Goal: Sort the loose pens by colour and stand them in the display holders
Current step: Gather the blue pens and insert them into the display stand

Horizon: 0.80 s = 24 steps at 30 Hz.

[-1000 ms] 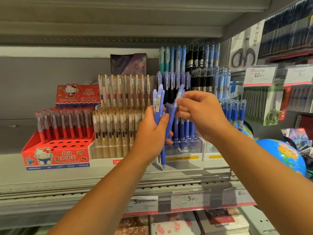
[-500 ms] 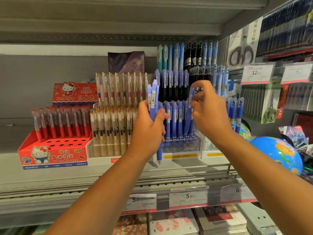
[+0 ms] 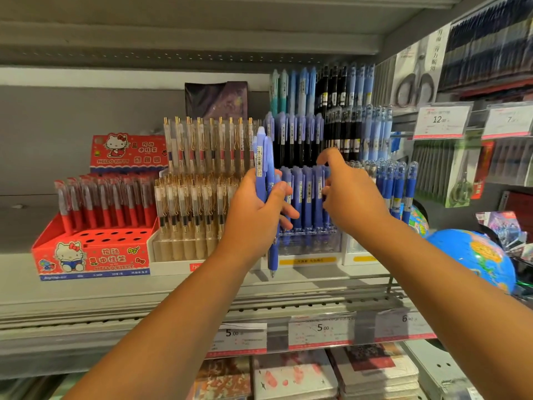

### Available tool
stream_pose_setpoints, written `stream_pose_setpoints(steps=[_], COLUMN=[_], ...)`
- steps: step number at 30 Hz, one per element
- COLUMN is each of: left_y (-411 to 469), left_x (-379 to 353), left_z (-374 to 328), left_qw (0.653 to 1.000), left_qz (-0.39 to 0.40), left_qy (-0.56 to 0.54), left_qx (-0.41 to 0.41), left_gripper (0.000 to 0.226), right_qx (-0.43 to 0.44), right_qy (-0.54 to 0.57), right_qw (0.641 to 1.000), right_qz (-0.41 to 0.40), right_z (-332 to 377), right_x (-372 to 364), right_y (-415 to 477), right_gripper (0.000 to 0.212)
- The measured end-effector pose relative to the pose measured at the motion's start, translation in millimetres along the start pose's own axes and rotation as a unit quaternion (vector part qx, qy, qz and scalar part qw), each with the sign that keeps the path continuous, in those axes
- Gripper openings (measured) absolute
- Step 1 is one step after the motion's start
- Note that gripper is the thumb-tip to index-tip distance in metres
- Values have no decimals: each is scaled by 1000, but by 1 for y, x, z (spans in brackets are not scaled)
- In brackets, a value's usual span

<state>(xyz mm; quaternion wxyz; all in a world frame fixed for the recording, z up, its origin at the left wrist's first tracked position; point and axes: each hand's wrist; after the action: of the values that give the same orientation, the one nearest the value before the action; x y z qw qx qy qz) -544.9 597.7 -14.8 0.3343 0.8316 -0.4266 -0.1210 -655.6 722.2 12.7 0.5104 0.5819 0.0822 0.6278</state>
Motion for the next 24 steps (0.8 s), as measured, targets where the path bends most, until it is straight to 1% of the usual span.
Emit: stream_pose_setpoints(steps=[4,6,8,9,10,11,12,13,14,15,16,17,21,24], left_y=[-2,-2,-2,-2,-2,-2,-2,-2,-2,-2,-2,-2,-3,-4], left_x=[-1,-1,-1,-1,-1,-1,-1,0,0,0,0,0,2,1], left_z=[-3,-5,-6,-6,-6,-5,-5,-5,-4,-4,-4,-4,-4,-4], left_qw=[999,999,998,998,998,997,997,997,997,997,997,997,997,997], left_qz=[7,10,16,17,18,20,21,23,25,28,30,33,41,49], left_qy=[-32,-50,-53,-56,-61,-64,-65,-64,-63,-61,-59,-59,-56,-56], left_qx=[10,17,23,26,30,33,35,36,35,34,32,30,26,32], left_gripper=[13,13,13,13,13,13,13,13,14,14,14,14,10,7], right_qx=[-9,-6,6,16,27,30,18,-6,-36,-61,-70,-65,-11,1], right_qy=[-22,-60,-115,-123,-96,-24,84,201,309,390,437,453,415,413], right_qw=[999,997,993,992,995,999,996,979,950,918,894,885,901,898], right_qz=[39,44,28,5,-21,-36,-35,-18,12,43,68,87,127,152], right_z=[-3,-3,0,2,5,9,14,20,25,29,31,31,25,26], right_x=[1,2,3,5,6,7,9,10,12,13,13,13,13,11], right_y=[1,-1,-5,-7,-9,-11,-12,-12,-12,-12,-13,-13,-14,-19], right_gripper=[55,57,56,52,46,38,30,21,15,11,10,8,20,25])
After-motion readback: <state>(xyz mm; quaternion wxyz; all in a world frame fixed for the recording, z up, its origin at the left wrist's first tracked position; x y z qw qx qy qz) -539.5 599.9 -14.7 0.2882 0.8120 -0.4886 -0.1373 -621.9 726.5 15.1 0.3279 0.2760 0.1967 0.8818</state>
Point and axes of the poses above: each hand's wrist, its own y-axis towards the middle knuckle, its own x-axis out of the back of the hand, z = x × y, and after that the axes turned 4 degrees about y, right-handed
